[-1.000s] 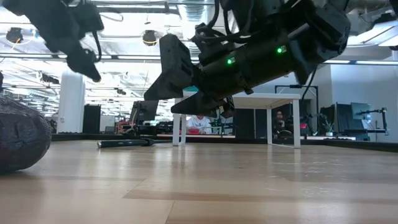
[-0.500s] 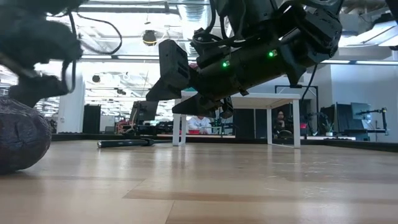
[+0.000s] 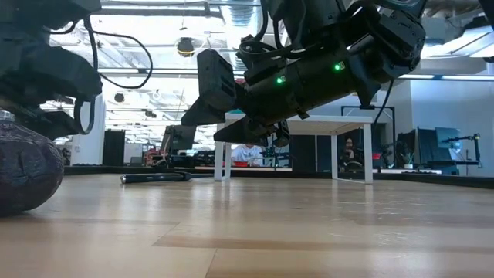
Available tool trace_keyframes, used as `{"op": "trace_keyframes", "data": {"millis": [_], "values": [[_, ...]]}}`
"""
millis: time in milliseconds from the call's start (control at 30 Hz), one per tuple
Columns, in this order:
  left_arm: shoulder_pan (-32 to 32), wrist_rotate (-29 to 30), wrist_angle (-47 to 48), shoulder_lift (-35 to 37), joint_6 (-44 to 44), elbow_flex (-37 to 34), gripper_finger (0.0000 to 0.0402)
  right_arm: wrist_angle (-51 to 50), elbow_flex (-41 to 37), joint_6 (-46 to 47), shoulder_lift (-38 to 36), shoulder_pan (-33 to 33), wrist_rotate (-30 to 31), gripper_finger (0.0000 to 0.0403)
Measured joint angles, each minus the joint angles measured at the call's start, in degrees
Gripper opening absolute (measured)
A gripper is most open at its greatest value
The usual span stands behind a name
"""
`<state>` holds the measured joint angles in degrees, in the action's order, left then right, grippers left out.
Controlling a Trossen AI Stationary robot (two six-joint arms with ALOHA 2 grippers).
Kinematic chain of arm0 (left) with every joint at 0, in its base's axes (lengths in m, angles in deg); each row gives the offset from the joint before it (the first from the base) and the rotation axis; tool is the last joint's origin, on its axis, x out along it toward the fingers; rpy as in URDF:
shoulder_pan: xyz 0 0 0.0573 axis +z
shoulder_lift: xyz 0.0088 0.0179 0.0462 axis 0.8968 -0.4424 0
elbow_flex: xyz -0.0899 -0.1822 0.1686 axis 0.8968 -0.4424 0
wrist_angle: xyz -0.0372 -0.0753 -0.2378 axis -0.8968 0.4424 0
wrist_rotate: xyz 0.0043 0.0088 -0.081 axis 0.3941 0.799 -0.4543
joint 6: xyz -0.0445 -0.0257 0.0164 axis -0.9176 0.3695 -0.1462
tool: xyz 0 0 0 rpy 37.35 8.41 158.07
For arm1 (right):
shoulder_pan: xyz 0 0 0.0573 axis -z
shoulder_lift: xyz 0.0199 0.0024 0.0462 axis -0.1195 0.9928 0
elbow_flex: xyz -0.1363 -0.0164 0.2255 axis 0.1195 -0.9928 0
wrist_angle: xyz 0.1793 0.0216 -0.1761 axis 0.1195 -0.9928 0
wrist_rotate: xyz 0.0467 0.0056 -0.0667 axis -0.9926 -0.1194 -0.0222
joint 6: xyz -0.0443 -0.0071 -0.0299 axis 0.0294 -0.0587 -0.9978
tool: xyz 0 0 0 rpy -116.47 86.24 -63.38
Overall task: Pick & Place Fruit
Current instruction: Put the red pomegranate into the blue strainer bowl on the shelf
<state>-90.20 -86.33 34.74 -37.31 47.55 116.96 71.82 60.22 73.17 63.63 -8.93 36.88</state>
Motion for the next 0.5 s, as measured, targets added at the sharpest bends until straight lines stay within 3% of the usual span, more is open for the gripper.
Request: {"op": "trace_keyframes", "data": {"millis": [200,367,500], "values": [[0.0,2.0,-0.6,-0.4,0.1,0.0,0.0281,-0.1,0.0,-0.3,0.0,-0.6,0.1,0.0312],[0.4,3.7,-0.8,-0.3,0.4,0.0,0.0217,-1.0,0.0,-2.2,-0.3,-2.2,0.1,0.0312],[2.3,8.0,-3.2,2.3,2.6,0.2,0.0179,-10.1,0.0,-3.3,-4.0,-4.5,0.1,0.0312]]}}
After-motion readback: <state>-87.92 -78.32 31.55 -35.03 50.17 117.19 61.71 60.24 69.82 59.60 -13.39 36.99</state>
